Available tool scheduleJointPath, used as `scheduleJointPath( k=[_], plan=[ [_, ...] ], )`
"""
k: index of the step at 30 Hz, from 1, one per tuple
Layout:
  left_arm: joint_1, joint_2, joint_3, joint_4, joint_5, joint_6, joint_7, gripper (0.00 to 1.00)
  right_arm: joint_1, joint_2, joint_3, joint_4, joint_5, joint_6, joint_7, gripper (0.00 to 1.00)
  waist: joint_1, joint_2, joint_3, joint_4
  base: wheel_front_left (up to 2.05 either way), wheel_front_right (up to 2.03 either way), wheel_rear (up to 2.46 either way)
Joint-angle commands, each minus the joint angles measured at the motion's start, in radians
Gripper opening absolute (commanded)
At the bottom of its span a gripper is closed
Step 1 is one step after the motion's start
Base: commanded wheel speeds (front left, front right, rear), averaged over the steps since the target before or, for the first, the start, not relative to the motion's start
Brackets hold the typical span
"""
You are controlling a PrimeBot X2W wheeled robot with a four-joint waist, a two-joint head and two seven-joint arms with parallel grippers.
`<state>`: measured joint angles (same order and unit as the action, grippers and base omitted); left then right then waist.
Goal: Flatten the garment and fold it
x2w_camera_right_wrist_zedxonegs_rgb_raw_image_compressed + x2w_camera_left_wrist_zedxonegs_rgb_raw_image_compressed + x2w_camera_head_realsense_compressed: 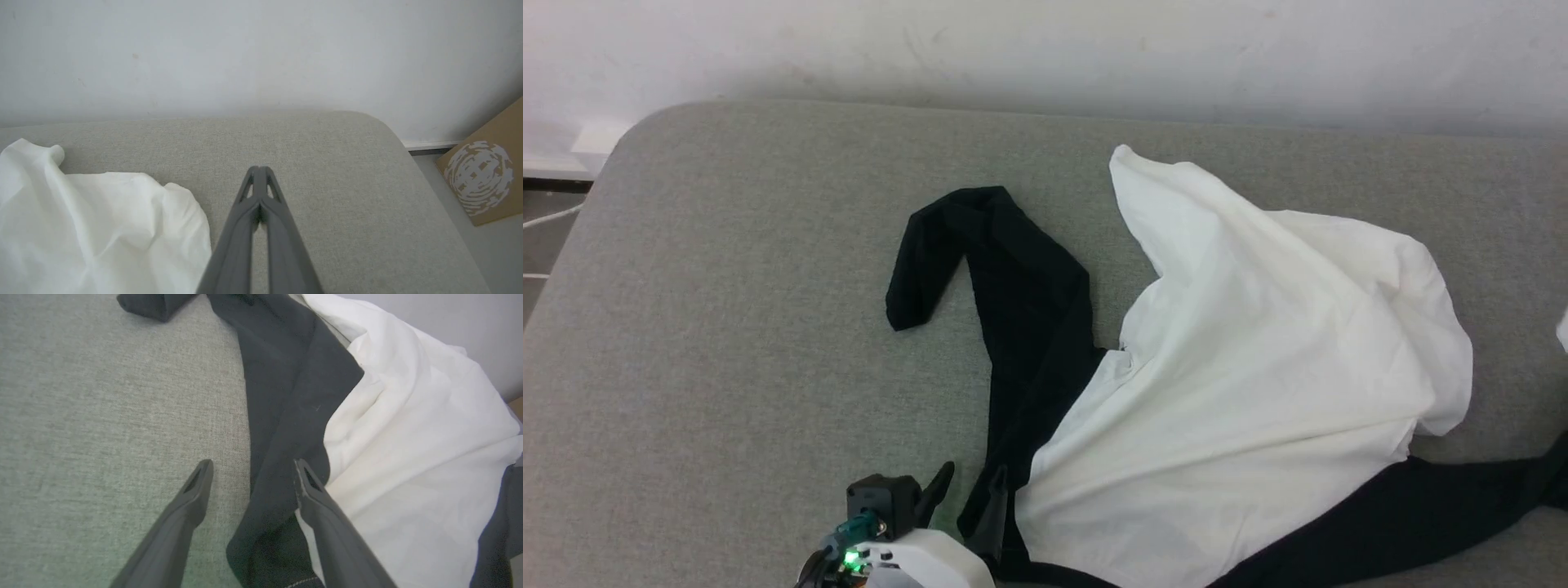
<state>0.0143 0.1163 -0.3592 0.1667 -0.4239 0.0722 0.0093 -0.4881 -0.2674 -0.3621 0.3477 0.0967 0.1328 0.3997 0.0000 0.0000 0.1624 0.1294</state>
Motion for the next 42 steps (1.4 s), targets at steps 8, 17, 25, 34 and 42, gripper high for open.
scheduleJointPath(
  k=[8, 17, 25, 34, 42],
  plan=[
    [0.003, 0.001, -0.005, 0.011, -0.011, 0.001, -0.005, 1.00, 0.103, 0.031, -0.119, 0.019, -0.129, -0.002, 0.195, 0.44, 0.0000, 0.0000, 0.005, -0.021, 0.00, 0.00, 0.00],
    [-0.011, -0.005, -0.027, 0.045, -0.016, -0.010, -0.003, 1.00, 0.139, 0.058, -0.187, 0.046, -0.214, -0.002, 0.350, 1.00, 0.0000, 0.0000, 0.026, -0.004, 0.00, 0.00, 0.00],
    [-0.022, -0.004, -0.037, 0.066, -0.019, -0.016, -0.008, 1.00, 0.130, 0.075, -0.250, 0.101, -0.238, -0.002, 0.349, 0.00, 0.0000, 0.0000, 0.047, 0.019, 0.00, 0.00, 0.00],
    [-0.021, -0.007, -0.050, 0.083, -0.024, -0.016, -0.011, 1.00, 0.078, 0.069, -0.245, 0.153, -0.229, -0.002, 0.140, 0.00, 0.0000, 0.0000, 0.015, 0.012, 0.00, 0.00, 0.00],
    [-0.001, -0.001, -0.054, 0.086, -0.032, -0.010, -0.010, 1.00, -0.003, 0.045, 0.009, 0.114, 0.057, -0.002, -0.061, 0.00, 0.0000, 0.0000, -0.031, 0.003, 0.00, 0.00, 0.00]
  ],
)
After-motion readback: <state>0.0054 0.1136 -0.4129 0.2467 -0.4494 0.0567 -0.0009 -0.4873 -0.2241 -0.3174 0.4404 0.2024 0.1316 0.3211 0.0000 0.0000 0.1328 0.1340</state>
